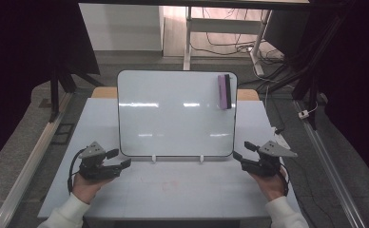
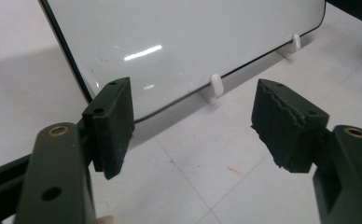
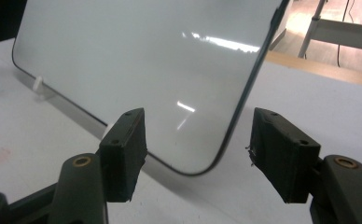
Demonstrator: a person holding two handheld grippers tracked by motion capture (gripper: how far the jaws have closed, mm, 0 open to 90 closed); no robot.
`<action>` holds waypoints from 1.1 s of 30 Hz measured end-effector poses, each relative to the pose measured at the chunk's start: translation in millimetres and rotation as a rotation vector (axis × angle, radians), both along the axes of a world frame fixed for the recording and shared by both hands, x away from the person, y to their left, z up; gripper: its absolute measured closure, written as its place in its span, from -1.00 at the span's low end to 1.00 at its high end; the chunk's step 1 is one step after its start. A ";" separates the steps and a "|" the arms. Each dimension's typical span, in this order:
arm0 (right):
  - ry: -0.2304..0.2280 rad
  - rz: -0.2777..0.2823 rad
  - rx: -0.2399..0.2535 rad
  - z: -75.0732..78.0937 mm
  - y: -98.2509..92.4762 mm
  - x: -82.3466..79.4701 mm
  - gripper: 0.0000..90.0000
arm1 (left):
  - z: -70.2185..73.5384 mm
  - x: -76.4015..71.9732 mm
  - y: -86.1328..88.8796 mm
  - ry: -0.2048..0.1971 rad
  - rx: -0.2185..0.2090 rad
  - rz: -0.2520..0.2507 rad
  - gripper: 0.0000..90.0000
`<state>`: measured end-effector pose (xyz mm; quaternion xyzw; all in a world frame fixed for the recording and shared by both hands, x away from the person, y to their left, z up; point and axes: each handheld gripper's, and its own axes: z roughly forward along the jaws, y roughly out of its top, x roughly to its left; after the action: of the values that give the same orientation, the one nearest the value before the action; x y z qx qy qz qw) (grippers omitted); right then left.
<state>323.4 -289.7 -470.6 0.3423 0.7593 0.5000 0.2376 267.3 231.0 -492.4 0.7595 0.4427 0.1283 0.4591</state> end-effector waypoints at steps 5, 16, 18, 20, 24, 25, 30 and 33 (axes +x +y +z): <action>0.018 0.018 -0.004 -12.1 -3.6 -2.0 -0.22 | -2.3 -1.4 -0.7 0.011 0.015 -0.008 -0.34; 0.004 0.022 -0.062 -20.7 0.3 -2.3 -0.22 | -8.8 -10.3 3.3 0.036 0.032 -0.015 -0.34; 0.000 0.025 -0.069 -21.0 0.3 -2.8 -0.22 | -9.6 -12.3 4.9 0.036 0.039 -0.015 -0.34; -0.002 0.026 -0.072 -21.6 0.2 -3.1 -0.22 | -10.1 -13.6 6.7 0.036 0.041 -0.013 -0.34; 0.000 0.029 -0.068 -22.1 0.3 -2.7 -0.22 | -10.7 -14.8 9.3 0.038 0.038 -0.008 -0.34; -0.001 0.029 -0.068 -22.0 0.3 -2.7 -0.21 | -10.9 -14.9 9.5 0.038 0.038 -0.008 -0.34; 0.000 0.027 -0.071 -22.1 -0.1 -2.5 -0.21 | -11.3 -15.0 9.4 0.037 0.041 -0.009 -0.34; 0.000 0.028 -0.070 -22.1 0.0 -2.5 -0.21 | -11.4 -15.1 9.3 0.038 0.043 -0.009 -0.34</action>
<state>320.9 -289.7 -492.8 0.3230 0.7812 0.4762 0.2422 252.3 240.3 -503.7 0.7734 0.4449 0.1212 0.4351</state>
